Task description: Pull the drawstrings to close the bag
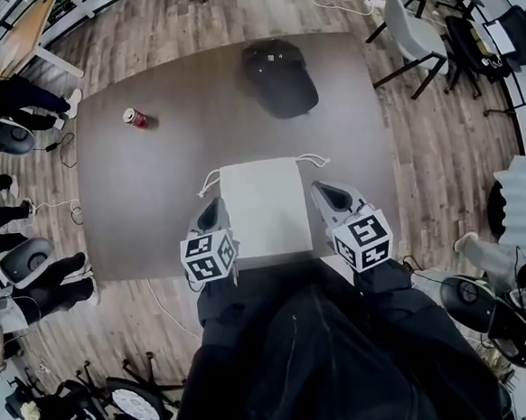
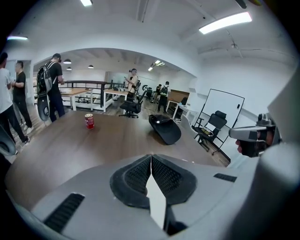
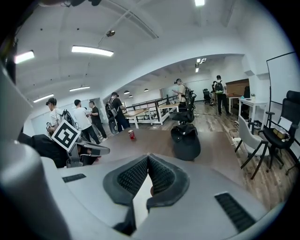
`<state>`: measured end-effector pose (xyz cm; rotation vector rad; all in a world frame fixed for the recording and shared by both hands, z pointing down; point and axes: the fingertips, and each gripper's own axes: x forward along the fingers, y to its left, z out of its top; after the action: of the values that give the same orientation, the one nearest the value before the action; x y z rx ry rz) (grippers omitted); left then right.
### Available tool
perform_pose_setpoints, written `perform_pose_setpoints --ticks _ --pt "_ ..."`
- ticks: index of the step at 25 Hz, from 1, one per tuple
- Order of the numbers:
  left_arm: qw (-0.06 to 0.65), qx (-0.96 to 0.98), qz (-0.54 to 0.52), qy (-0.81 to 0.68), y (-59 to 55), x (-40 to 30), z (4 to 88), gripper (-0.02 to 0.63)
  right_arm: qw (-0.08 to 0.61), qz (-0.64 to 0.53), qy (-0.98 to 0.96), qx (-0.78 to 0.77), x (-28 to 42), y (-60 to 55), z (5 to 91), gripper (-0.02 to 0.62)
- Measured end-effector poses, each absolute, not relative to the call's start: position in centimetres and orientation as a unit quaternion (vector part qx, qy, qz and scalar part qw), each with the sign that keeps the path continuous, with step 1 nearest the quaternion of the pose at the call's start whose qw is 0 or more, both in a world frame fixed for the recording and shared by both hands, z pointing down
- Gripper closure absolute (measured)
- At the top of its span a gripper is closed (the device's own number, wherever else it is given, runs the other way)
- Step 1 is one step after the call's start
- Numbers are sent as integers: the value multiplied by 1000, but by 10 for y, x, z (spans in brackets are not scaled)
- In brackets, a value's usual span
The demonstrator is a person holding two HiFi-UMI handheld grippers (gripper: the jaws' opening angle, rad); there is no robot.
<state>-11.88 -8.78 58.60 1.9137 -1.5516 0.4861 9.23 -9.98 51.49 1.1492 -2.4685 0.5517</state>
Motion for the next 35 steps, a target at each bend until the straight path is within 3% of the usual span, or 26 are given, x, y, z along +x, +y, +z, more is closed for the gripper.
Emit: perform_pose_setpoints --ticks 13,24,25,27,28,35 --pt "320 717 179 -593 -88 -128 601 574 197 212 -873 393 89 -105 547 572" --pt "297 750 317 -499 -121 -174 676 571 273 230 -847 394 74 -134 617 572" --pt "296 756 335 -478 -124 -175 688 554 287 231 -842 393 74 -138 630 571" --pt "298 766 375 -429 -125 -173 713 436 313 234 -832 394 79 -149 652 571" --pt "295 771 393 -405 -126 -172 724 408 326 233 -827 393 82 -155 661 571" --pt "279 783 444 -335 -149 -177 764 373 421 208 -815 340 95 -181 723 569"
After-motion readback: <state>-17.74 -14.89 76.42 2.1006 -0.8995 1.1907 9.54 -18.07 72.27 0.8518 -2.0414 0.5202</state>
